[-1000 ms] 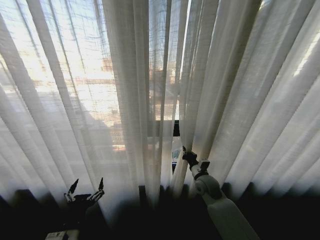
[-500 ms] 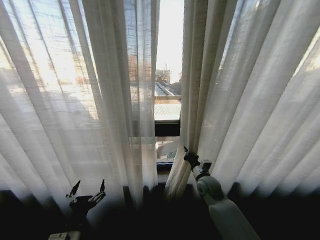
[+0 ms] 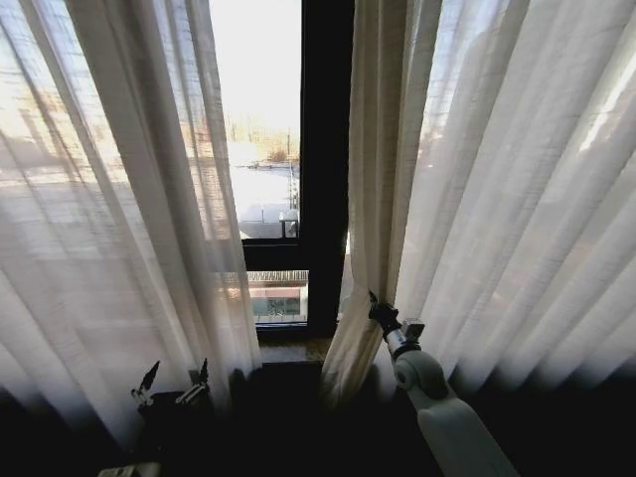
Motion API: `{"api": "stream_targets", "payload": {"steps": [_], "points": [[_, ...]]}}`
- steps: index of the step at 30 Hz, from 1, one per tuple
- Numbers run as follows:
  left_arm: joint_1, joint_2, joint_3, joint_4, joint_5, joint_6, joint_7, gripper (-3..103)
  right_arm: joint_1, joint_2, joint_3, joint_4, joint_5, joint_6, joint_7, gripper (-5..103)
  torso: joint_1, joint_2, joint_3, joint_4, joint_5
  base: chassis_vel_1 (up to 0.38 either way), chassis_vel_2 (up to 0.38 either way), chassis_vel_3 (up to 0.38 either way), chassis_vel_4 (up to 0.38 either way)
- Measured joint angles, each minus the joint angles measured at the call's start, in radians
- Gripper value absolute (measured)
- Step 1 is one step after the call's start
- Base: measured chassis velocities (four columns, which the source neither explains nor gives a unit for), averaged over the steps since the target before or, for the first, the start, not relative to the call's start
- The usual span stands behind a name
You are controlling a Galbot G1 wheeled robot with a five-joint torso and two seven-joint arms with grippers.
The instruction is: Open the curtains by pulling them apart, changing their state from closed to fully open.
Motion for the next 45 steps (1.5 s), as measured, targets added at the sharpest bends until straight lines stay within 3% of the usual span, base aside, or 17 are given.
{"api": "stream_targets", "payload": {"steps": [10, 45], "points": [[0.015, -0.005, -0.007, 0.010, -0.002, -0.027, 0.022, 100, -0.018, -0.002, 0.016, 0.016, -0.001, 0.000, 0.002, 0, 0.000, 0.000, 0.000, -0.0001, 0.0002, -0.348, -0.364, 0.334, 0.361], [0.010, -0.015, -0.003, 0.021, -0.002, -0.032, 0.023, 100, -0.025, -0.002, 0.026, 0.012, -0.002, 0.001, -0.001, 0, 0.000, 0.000, 0.000, 0.0000, -0.0001, -0.355, -0.346, 0.353, 0.352]]}}
